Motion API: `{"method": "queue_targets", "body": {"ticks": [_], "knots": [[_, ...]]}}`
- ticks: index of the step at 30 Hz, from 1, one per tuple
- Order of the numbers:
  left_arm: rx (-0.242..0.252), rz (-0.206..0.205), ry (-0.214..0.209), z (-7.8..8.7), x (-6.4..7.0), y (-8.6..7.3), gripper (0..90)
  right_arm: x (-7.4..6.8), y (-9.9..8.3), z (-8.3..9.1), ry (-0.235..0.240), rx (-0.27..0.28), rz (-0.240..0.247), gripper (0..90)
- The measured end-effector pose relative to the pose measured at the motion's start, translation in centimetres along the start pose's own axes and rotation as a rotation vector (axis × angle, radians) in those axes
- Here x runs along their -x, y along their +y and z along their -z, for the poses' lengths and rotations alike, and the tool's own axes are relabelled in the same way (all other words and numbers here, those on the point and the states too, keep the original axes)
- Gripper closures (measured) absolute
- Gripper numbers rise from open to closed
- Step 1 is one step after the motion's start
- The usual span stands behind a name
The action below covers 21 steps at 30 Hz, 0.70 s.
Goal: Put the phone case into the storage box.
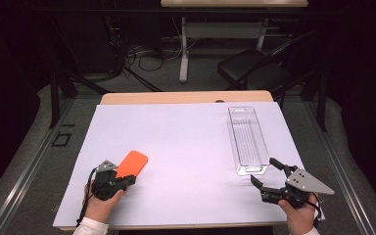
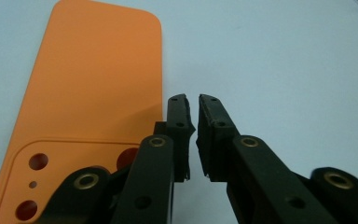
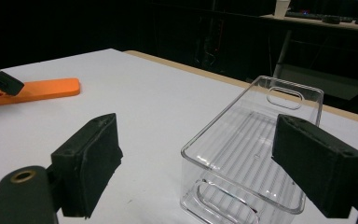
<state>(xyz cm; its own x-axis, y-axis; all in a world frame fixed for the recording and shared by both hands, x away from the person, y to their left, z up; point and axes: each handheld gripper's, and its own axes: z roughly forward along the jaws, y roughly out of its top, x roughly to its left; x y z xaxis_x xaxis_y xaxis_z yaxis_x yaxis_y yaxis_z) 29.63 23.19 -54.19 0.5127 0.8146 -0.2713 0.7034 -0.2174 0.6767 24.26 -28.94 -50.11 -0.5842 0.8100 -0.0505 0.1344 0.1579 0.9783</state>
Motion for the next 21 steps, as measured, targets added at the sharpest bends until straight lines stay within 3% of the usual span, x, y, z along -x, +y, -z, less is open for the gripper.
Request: {"method": "queue_targets", "body": {"ticks": [11,16,21], "knots": [[0.038,-0.031,-0.008,0.3,0.4,0.7,58.4,0.0,0.0,-0.1,-0.002,0.003,-0.002,14.3],[0.040,-0.068,0.002,0.4,0.5,1.1,48.1,0.0,0.0,-0.1,-0.003,0.001,-0.001,14.3],[0.050,-0.096,0.019,0.7,0.5,1.5,43.6,0.0,0.0,0.0,-0.003,-0.006,-0.005,14.3]]}}
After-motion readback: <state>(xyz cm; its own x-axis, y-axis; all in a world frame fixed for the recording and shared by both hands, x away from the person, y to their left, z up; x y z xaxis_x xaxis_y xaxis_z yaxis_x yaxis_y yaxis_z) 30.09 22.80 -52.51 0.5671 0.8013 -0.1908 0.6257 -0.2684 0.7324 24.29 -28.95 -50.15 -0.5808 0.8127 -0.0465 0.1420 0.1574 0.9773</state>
